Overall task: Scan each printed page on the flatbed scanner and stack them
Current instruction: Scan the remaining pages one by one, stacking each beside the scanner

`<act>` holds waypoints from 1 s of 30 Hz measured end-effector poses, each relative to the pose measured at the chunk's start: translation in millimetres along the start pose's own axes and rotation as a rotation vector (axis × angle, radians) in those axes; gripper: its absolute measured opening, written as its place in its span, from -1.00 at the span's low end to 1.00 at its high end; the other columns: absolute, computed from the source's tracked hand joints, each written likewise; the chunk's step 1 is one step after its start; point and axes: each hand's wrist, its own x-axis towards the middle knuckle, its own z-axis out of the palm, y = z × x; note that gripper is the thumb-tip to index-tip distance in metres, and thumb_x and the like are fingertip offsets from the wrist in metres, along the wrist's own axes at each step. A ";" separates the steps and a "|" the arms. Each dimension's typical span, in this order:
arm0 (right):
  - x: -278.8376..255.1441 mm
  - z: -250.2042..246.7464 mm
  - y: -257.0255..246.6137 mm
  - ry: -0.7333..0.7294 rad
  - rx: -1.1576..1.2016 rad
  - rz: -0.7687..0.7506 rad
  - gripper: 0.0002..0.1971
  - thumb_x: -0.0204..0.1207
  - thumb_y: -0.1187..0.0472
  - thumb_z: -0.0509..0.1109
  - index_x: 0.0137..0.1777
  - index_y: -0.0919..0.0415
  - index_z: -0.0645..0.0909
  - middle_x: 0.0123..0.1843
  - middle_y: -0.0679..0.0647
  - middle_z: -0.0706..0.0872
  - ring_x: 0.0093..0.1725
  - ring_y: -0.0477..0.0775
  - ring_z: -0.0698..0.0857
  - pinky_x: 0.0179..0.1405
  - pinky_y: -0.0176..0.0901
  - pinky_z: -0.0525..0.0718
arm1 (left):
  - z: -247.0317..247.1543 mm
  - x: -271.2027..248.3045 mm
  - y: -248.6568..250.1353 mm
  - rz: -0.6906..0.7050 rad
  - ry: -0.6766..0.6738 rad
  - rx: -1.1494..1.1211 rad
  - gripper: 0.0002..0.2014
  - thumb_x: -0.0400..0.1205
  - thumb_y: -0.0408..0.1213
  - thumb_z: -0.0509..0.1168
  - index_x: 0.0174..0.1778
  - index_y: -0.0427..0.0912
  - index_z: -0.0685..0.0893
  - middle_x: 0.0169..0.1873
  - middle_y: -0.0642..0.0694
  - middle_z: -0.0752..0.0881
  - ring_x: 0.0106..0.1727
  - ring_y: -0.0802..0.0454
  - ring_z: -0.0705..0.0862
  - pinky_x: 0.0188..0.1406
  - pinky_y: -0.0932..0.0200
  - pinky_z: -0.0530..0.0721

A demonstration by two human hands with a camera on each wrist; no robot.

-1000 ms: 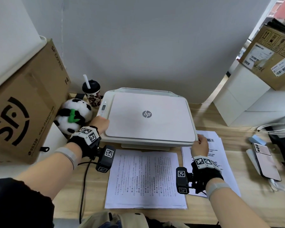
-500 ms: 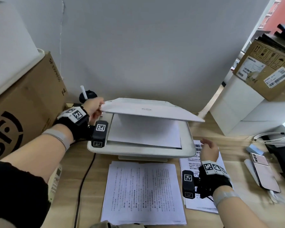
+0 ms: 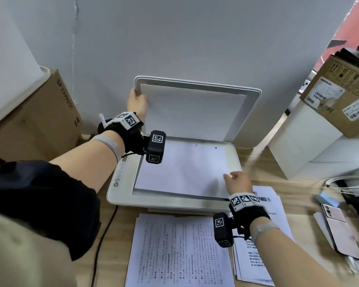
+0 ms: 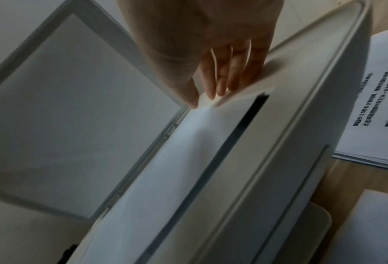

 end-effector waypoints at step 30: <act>1.5 -26.2 15.7 -0.019 0.394 -0.191 -0.77 0.68 0.27 0.19 0.09 0.34 0.66 -0.17 0.12 0.61 -0.13 0.06 0.52 -0.15 -0.22 0.44 | -23.1 -53.7 -102.2 -0.606 -0.469 0.339 -0.86 0.71 -0.25 0.14 -0.10 -0.23 0.46 -0.39 -0.13 0.49 -0.73 0.18 0.30 -0.80 0.46 0.19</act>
